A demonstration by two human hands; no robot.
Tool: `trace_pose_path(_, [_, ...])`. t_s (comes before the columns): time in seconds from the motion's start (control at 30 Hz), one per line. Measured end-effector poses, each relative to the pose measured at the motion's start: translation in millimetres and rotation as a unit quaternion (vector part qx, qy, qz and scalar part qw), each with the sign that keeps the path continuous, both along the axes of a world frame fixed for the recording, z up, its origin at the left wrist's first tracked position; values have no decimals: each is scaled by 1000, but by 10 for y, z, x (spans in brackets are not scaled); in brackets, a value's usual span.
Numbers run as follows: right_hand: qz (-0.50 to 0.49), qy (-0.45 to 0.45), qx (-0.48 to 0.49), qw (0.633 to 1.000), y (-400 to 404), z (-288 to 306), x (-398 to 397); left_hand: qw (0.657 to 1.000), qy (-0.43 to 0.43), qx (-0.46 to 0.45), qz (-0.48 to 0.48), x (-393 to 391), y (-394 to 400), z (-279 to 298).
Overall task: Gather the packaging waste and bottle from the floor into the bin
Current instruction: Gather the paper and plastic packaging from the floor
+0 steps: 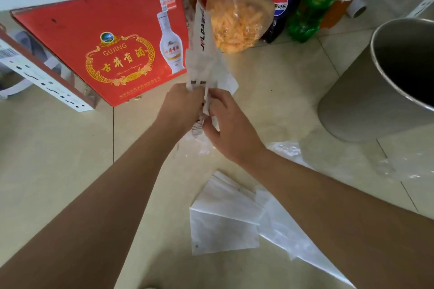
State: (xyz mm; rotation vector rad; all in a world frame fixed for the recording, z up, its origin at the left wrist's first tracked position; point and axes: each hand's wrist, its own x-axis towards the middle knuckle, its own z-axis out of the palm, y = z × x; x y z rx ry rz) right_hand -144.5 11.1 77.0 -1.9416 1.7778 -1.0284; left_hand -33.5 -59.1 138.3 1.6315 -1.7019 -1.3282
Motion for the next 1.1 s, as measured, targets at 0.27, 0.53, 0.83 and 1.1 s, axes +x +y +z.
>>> trace_pose_path(0.27, [11,71,11,997,359,105,106,994,-105,-28,-4,-10,197,134])
trace_pose_path(0.53, [55,220,77,971,1038,-167,137,975,-216,-26,-51,429,809,71])
trace_pose_path(0.83, [85,312,294,899,1628,-724,295,973,-224,-27,-45,645,1027,-53])
trace_pose_path(1.1, [84,350,336,870,1486,-784,181,974,-220,-22,-46,575,932,-171])
